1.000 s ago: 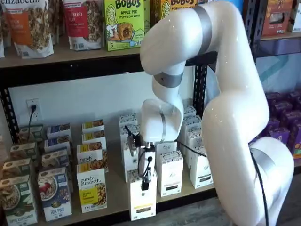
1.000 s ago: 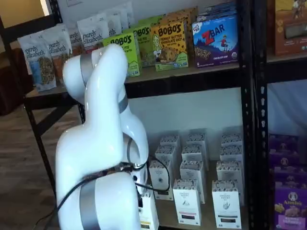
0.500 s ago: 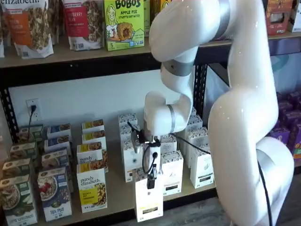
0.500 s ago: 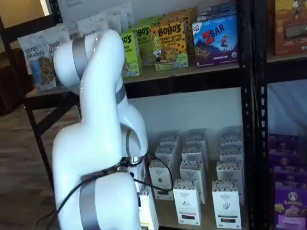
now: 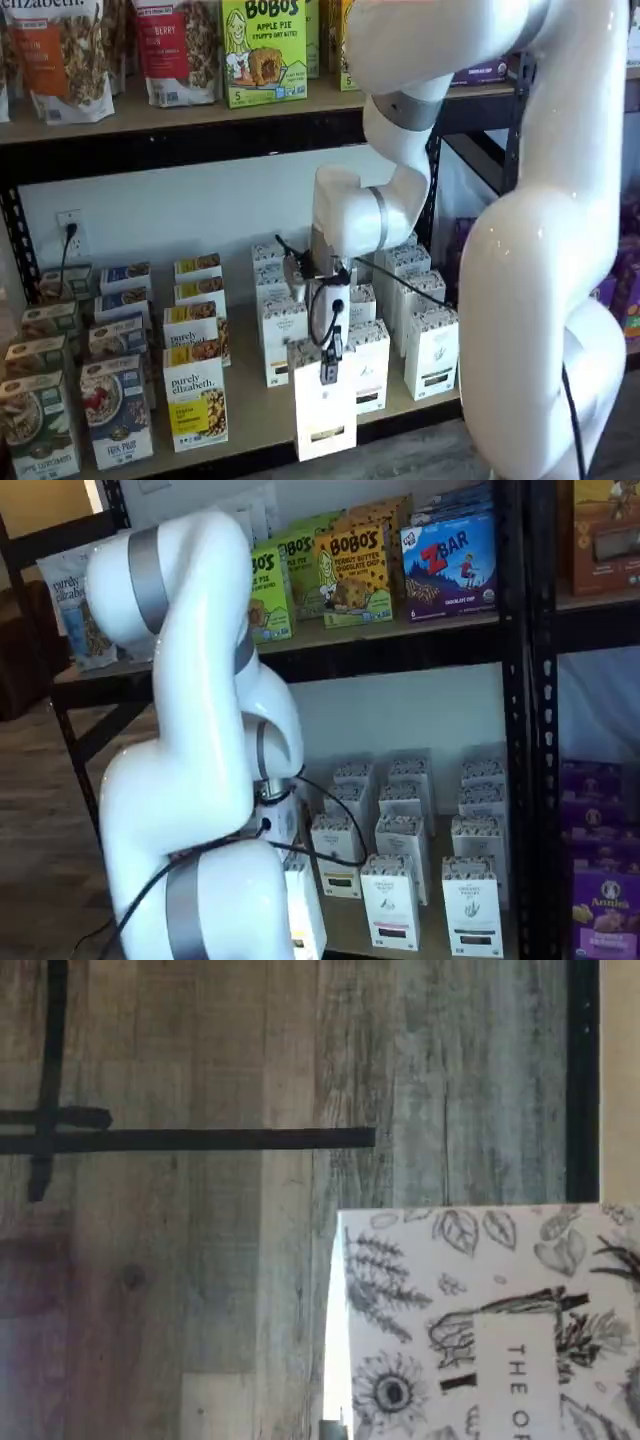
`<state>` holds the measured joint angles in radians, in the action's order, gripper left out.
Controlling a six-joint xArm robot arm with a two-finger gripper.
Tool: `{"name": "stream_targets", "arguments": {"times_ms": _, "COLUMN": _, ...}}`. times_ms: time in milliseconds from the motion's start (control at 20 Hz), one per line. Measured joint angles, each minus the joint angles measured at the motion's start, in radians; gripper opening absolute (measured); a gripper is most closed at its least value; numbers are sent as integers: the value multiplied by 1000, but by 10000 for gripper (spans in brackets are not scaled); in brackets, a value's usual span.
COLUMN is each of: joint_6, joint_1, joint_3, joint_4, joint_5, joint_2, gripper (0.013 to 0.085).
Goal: Pick up the white box with a yellow strip in the middle, on the bottom shelf, the fourth box from the left
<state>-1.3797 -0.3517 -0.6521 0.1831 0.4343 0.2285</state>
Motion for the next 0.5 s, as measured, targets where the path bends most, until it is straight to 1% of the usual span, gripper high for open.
{"name": "stream_targets", "arguments": {"times_ms": 50, "joint_6": 1, "joint_1": 0, "joint_3": 6, "joint_4": 0, "joint_5": 9, "joint_2": -15, "gripper": 530}}
{"name": "stream_targets", "arguments": {"times_ms": 100, "joint_6": -4, "joint_1": 1, "joint_3": 21, "joint_4": 8, "joint_5": 40, "joint_2": -60, "gripper": 530}}
{"name": "stream_targets", "arguments": {"times_ms": 150, "joint_6": -3, "joint_1": 2, "joint_3": 27, "joint_4": 7, "joint_5": 56, "joint_2": -77, "gripper": 530}}
{"name": "stream_targets", "arguments": {"times_ms": 300, "joint_6": 19, "joint_1": 5, "joint_3": 53, "joint_4": -17, "joint_5": 92, "joint_2": -146, "gripper": 530}}
{"name": "stream_targets", "arguments": {"times_ms": 350, "joint_6": 20, "joint_1": 6, "joint_3": 60, "joint_4": -18, "joint_5": 105, "joint_2": -166, "gripper": 530}}
{"name": "stream_targets", "arguments": {"times_ms": 400, "joint_6": 19, "joint_1": 10, "joint_3": 71, "joint_4": -19, "joint_5": 137, "joint_2": -205, "gripper": 530}}
{"name": "stream_targets", "arguments": {"times_ms": 500, "joint_6": 18, "joint_1": 14, "joint_3": 77, "joint_4": -20, "joint_5": 155, "joint_2": -225, "gripper": 530}}
